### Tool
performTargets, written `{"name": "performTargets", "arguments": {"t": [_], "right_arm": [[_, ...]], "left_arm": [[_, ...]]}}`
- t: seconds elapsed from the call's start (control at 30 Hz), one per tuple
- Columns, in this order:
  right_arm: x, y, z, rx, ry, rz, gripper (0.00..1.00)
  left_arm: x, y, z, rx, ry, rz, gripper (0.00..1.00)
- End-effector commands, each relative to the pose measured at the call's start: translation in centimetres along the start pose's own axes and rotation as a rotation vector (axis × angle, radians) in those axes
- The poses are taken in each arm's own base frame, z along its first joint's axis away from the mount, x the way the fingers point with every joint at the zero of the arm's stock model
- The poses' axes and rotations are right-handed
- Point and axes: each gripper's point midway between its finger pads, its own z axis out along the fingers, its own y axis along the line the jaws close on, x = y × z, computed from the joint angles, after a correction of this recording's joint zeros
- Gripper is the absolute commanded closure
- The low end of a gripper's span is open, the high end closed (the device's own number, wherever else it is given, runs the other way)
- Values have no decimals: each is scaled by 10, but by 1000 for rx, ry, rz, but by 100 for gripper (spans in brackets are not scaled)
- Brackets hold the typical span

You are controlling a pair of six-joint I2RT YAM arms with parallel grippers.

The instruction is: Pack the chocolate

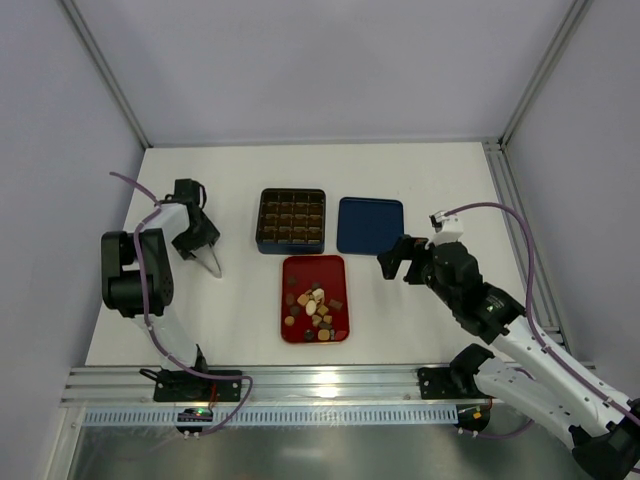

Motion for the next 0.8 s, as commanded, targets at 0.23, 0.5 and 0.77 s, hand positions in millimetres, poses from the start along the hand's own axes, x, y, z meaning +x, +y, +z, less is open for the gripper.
{"name": "performTargets", "arguments": {"t": [0.23, 0.5, 0.77], "right_arm": [[-7, 13, 1, -52, -22, 23, 0], [-10, 11, -3, -45, -32, 23, 0], [-15, 11, -8, -46, -47, 30, 0]], "left_arm": [[-8, -7, -24, 67, -30, -15, 47], [-11, -7, -77, 108, -82, 31, 47], [3, -8, -119, 140, -128, 110, 45]]}}
